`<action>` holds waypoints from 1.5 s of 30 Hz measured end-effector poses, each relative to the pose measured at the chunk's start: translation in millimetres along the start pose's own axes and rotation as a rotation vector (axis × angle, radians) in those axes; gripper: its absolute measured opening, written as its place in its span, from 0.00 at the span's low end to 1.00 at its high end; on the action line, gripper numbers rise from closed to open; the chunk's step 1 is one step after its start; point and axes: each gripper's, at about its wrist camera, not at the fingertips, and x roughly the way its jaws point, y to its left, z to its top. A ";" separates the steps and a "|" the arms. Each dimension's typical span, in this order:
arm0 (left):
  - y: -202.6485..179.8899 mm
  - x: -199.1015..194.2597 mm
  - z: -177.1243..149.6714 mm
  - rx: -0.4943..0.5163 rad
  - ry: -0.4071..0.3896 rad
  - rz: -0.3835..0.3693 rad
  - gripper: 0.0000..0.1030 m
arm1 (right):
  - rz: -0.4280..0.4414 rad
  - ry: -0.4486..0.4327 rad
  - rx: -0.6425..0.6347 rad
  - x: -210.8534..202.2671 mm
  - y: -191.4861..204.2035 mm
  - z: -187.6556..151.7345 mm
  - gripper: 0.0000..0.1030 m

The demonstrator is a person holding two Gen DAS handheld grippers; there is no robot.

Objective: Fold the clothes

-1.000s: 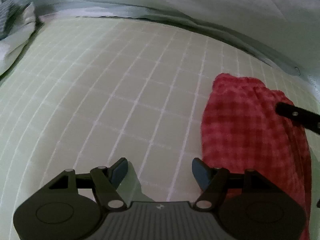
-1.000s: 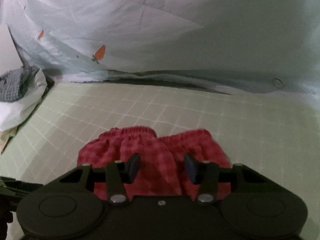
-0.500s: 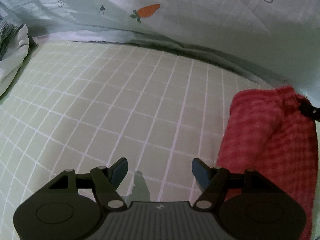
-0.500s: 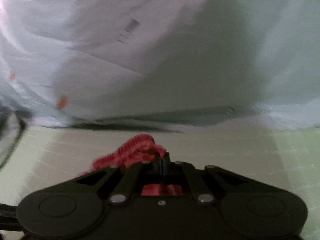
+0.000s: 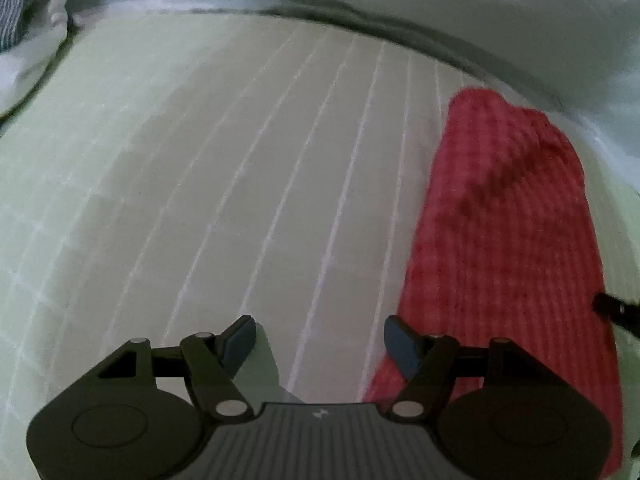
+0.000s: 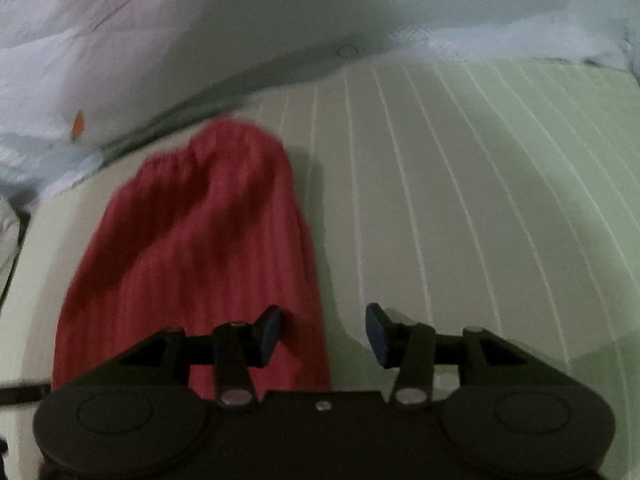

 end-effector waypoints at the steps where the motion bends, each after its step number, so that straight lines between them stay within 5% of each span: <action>1: 0.6 -2.1 -4.9 0.005 0.006 -0.003 0.70 | 0.002 0.007 -0.006 -7.3 -0.1 -10.9 0.47; 6: 2.6 -12.4 -28.3 0.031 0.029 -0.020 0.70 | 0.002 0.033 -0.053 -34.1 3.5 -47.3 0.47; 10: 2.1 -20.6 -43.2 0.053 0.035 -0.038 0.70 | -0.002 0.074 -0.217 -46.6 19.2 -72.3 0.67; 15: -6.9 -23.8 -57.6 0.118 0.042 -0.051 0.70 | -0.050 0.059 -0.275 -53.1 34.4 -100.0 0.88; 36: 20.2 -55.6 -69.2 0.011 -0.033 -0.263 0.74 | -0.059 -0.029 -0.195 -60.1 32.5 -118.1 0.89; 45: 0.5 -46.9 -87.5 0.149 0.060 -0.176 0.74 | -0.105 -0.042 -0.262 -54.2 43.3 -124.1 0.94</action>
